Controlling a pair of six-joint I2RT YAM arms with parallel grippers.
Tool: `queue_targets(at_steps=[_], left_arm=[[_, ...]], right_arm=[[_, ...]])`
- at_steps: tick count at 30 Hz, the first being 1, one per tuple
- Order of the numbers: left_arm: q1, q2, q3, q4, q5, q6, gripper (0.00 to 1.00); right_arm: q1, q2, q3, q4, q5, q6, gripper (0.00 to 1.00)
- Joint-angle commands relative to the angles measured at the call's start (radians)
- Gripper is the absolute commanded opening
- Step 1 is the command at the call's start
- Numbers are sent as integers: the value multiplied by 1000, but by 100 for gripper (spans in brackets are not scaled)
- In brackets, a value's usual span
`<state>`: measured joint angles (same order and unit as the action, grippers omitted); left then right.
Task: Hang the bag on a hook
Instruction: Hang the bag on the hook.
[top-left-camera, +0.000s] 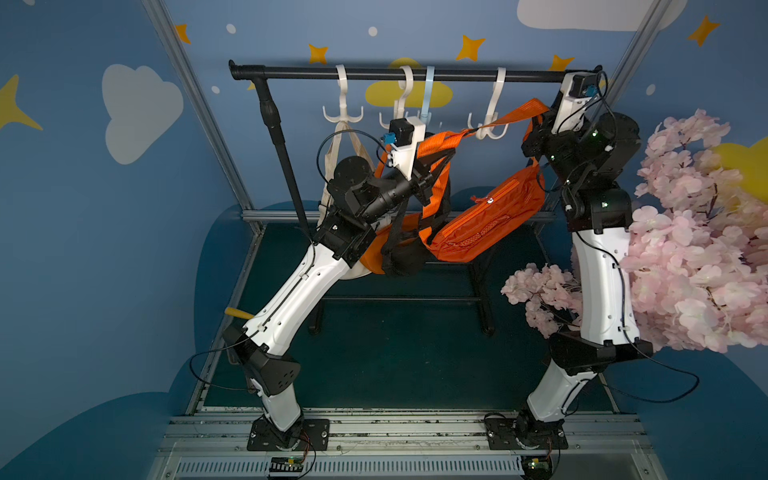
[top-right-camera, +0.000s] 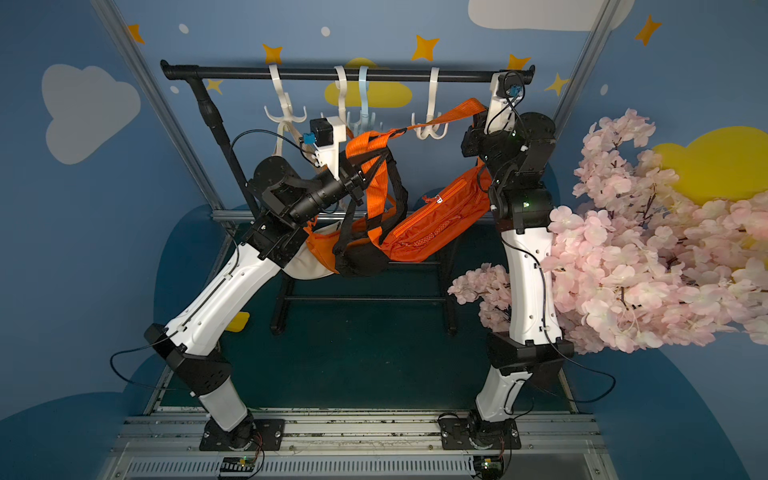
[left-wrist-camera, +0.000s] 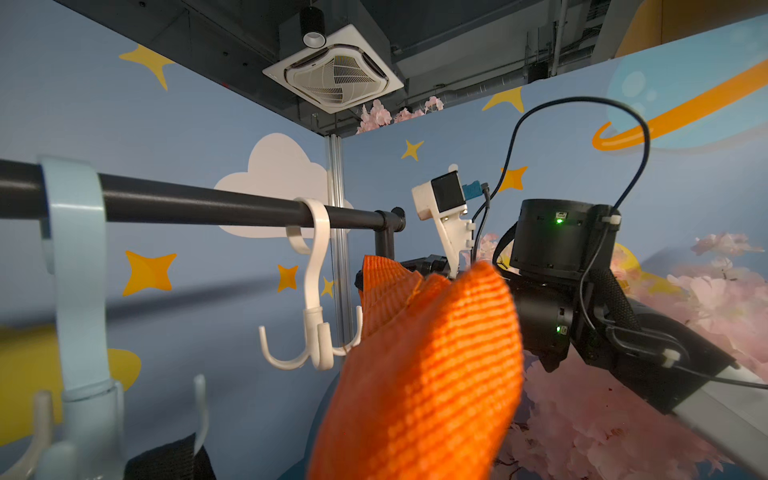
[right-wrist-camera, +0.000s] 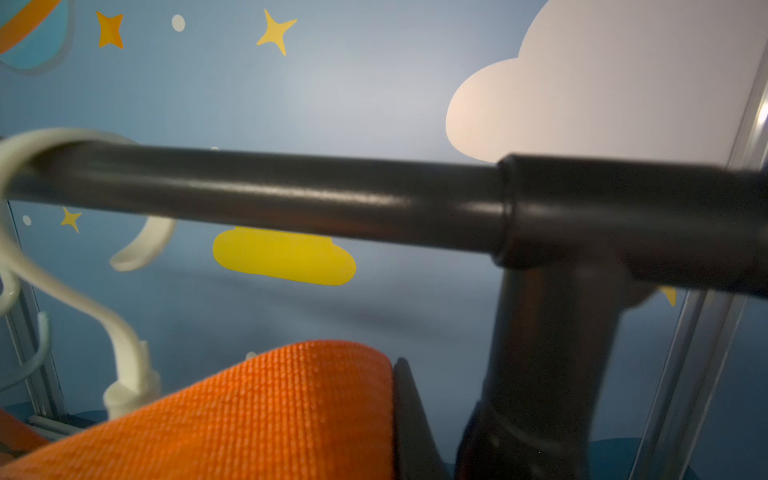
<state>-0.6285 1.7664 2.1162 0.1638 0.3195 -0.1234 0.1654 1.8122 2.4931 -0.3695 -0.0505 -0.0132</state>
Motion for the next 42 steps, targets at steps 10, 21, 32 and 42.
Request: queue_targets(at_steps=[10, 21, 32, 42], left_arm=[[23, 90, 151, -48, 21, -39, 4], [26, 68, 75, -53, 24, -46, 4], [26, -14, -125, 26, 33, -73, 4], [12, -77, -239, 63, 90, -66, 34]], right_arm=[[8, 93, 91, -9, -45, 15, 0], [34, 115, 55, -64, -103, -5, 0], [54, 70, -82, -49, -143, -11, 0], [67, 43, -137, -34, -154, -13, 0]])
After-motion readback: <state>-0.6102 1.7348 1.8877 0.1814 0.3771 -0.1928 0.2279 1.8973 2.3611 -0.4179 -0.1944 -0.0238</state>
